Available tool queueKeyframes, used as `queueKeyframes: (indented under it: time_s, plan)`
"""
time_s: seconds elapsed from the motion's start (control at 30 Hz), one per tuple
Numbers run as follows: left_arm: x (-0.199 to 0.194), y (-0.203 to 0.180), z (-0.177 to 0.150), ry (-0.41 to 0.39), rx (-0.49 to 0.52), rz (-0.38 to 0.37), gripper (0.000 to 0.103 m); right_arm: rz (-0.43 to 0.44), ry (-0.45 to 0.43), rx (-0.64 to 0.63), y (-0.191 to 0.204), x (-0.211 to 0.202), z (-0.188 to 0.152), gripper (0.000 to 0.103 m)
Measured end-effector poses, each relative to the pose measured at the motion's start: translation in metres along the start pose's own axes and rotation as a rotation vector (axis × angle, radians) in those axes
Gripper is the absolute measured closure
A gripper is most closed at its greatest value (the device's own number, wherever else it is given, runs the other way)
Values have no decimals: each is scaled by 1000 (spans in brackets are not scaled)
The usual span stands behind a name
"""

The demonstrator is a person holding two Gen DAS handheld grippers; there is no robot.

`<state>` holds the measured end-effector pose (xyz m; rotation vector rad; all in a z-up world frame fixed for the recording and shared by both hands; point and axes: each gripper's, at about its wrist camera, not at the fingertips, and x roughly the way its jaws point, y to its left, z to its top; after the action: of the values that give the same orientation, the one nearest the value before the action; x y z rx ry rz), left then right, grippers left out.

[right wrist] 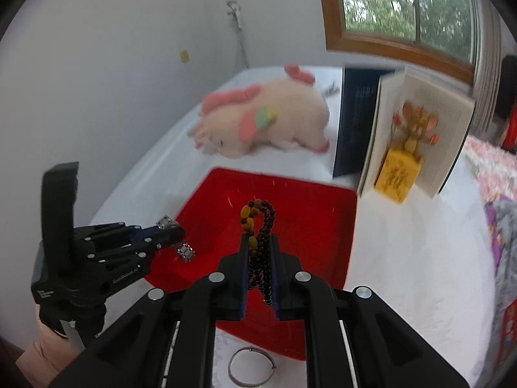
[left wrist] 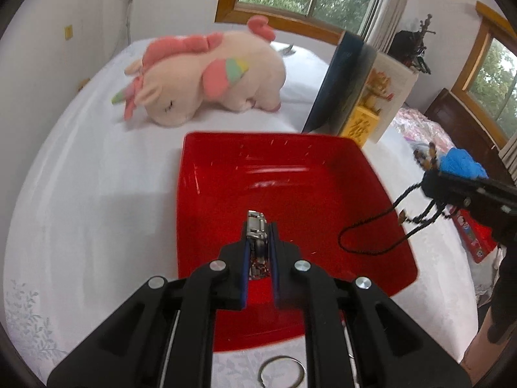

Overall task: Organize jewelry
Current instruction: 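Carry both items over the red tin and open both grippers to drop them, then withdraw both grippers from the tin toward the remaining bangles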

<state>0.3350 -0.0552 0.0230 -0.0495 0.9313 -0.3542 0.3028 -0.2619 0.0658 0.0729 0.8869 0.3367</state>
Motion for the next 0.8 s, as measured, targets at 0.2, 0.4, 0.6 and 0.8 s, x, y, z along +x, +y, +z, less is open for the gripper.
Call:
queueKeyframes:
  time_s: [0.2, 0.4, 0.6, 0.8]
  plan:
    - [26, 11, -3, 49, 6, 19, 94, -5, 58, 32, -13, 38, -13, 92]
    - [41, 16, -5, 98, -1, 19, 91, -22, 117, 38, -19, 60, -22, 88]
    - [28, 16, -6, 61, 9, 46, 77, -34, 120, 41, -22, 58, -28, 78]
    - [8, 10, -13, 30, 37, 88, 68, -32, 109, 47, -24, 44, -34, 78]
